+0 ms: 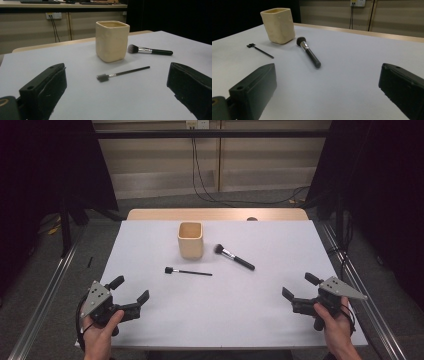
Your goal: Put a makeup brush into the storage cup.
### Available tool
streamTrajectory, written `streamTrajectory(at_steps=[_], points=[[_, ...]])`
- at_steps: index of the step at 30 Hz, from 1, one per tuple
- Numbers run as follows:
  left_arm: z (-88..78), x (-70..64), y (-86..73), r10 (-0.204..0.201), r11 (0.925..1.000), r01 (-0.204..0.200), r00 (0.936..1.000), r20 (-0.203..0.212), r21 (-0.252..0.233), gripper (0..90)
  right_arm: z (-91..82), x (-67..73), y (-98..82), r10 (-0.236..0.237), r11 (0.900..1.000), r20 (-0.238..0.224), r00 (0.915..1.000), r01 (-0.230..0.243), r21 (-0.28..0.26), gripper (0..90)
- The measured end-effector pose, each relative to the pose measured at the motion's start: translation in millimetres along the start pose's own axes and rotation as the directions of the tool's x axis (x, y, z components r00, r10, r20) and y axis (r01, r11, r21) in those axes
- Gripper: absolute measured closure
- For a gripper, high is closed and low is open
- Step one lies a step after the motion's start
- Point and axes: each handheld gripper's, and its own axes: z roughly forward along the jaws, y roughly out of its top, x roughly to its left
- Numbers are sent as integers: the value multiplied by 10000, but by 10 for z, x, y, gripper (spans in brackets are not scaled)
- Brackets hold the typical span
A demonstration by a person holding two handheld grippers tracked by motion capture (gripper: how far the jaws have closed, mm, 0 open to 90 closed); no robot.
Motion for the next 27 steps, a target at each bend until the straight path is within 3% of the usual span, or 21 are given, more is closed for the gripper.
streamTrajectory(at_steps=[18, 23, 27], points=[[77, -43, 9, 166, 9998, -168, 9997, 180, 133, 26, -6, 20, -8, -162, 9999, -64, 9998, 162, 37, 11], [168, -53, 18, 70, 9999, -73, 9998, 205, 123, 27, 8, 23, -9, -240, 9997, -83, 9997, 241, 92, 11], [278, -78, 66, 257, 9996, -262, 9990, 365, 125, 27, 15, 12, -12, -229, 9997, -159, 9996, 230, 78, 10]])
